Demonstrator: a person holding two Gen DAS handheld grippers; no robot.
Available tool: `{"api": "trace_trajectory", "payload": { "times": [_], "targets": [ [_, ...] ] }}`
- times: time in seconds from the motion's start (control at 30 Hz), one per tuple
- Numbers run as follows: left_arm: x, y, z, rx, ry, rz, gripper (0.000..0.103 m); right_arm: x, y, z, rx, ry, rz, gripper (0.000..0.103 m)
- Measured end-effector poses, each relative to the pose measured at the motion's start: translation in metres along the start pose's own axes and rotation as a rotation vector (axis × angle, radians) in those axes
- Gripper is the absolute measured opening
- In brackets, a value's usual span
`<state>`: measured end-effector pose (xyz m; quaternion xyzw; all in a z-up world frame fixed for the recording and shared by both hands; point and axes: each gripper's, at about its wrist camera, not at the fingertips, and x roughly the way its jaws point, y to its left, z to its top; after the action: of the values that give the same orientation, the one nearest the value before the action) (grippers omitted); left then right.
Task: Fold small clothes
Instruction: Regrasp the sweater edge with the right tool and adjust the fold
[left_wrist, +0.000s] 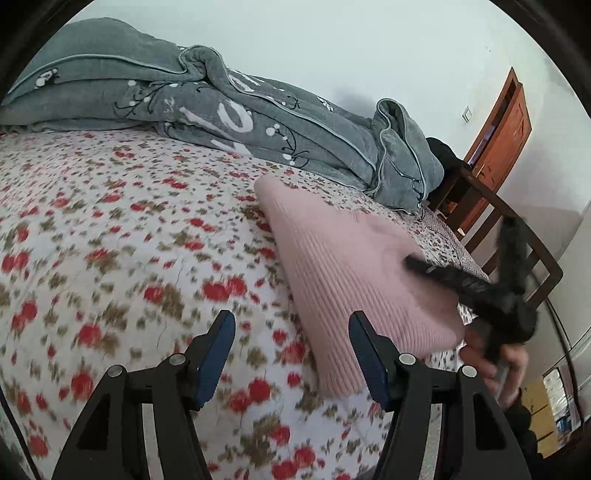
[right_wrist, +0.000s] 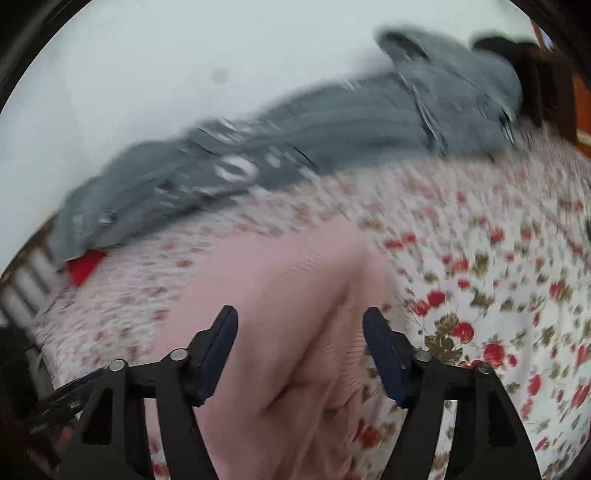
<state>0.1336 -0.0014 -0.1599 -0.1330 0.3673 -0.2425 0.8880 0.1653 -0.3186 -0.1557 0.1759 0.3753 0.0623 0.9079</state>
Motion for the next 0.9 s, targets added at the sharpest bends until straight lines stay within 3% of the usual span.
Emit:
{"api": "trace_trajectory", "payload": {
  "times": [0.07,0.13,0.23,0.3,0.37,0.43,0.57,0.63,0.7,0.77,0.9],
  "targets": [
    [0.006,-0.001,0.01,0.011,0.002,0.005,0.062,0.01,-0.001,0.001,0.01,0.026,0.035,0.031],
    [0.011,-0.001,0.019,0.025,0.01,0.013,0.062,-0.006,0.01,0.002,-0.087,-0.033,0.028,0.024],
    [0.017,-0.002,0.028,0.024,0.013,-0.01,0.062,-0.036,-0.001,-0.001,-0.055,-0.145,0.113,0.023],
    [0.028,-0.005,0.034,0.001,0.031,-0.055,0.062,-0.012,-0.016,-0.006,-0.005,-0.078,0.052,0.024],
    [0.042,-0.01,0.04,-0.01,0.061,-0.083,0.062,0.012,-0.029,-0.013,0.052,-0.019,0.061,0.032],
    [0.059,-0.018,0.045,-0.006,0.105,-0.097,0.062,0.004,-0.031,-0.01,0.063,-0.039,0.077,0.038],
    [0.093,-0.022,0.049,-0.006,0.197,-0.09,0.062,0.001,-0.026,-0.006,0.022,-0.027,0.006,0.059],
    [0.112,-0.017,0.046,-0.045,0.253,-0.129,0.065,0.012,-0.031,-0.011,0.029,0.019,0.043,0.061],
    [0.13,-0.008,0.041,-0.12,0.312,-0.202,0.068,0.016,-0.04,-0.017,0.072,0.008,0.082,0.064],
    [0.138,-0.005,0.04,-0.145,0.316,-0.239,0.068,0.019,-0.044,-0.017,0.076,0.007,0.095,0.065],
    [0.147,-0.008,0.045,-0.175,0.323,-0.241,0.055,0.027,-0.044,-0.013,0.112,0.025,0.099,0.068]
  ]
}}
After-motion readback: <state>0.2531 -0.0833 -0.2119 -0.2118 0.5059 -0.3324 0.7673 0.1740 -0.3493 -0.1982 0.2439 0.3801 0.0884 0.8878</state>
